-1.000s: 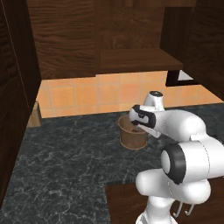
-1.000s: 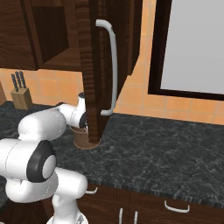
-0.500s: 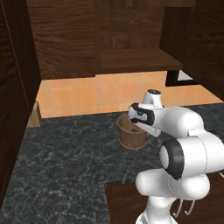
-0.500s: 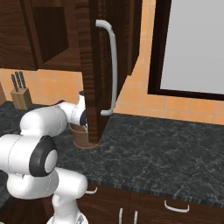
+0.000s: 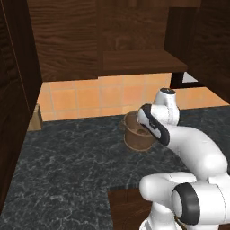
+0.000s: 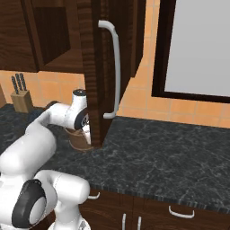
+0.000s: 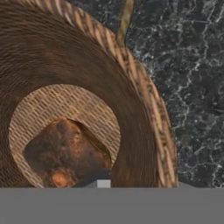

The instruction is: Open the cabinet, pick up the bread from the cabinet and place it in the basket. Then move the basket to the dining counter.

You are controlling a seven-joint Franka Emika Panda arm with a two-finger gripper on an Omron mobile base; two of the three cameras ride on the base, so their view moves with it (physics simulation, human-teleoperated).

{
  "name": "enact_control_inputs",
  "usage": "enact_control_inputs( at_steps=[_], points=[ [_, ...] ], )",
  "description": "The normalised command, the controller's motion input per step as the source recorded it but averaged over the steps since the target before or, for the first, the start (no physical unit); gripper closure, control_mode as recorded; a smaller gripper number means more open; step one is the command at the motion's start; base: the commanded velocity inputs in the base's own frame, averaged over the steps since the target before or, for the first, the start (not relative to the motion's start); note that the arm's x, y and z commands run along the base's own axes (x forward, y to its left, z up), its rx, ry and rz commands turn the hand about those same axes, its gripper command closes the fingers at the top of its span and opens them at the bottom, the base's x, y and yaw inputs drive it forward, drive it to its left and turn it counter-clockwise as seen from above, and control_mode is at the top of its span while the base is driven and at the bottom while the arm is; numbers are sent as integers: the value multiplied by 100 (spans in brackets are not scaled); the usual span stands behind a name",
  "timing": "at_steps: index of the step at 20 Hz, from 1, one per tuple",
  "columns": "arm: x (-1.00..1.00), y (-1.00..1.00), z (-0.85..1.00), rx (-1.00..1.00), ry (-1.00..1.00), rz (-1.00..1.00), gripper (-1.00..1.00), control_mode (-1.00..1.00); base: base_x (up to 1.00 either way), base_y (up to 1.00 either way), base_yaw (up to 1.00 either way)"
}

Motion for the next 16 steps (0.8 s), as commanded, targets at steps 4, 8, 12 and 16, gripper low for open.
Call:
enact_control_inputs(
  at_steps=[4, 8, 12, 16],
  points=[
    [-96, 2, 100, -6, -13, 3, 100, -100, 0, 0, 0],
    [-96, -8, 94, -4, -11, 5, 100, -100, 0, 0, 0],
    [-99, -5, 72, -1, -14, 10, 100, -100, 0, 0, 0],
    [-82, 0, 75, 0, -19, 10, 100, -100, 0, 0, 0]
  ],
)
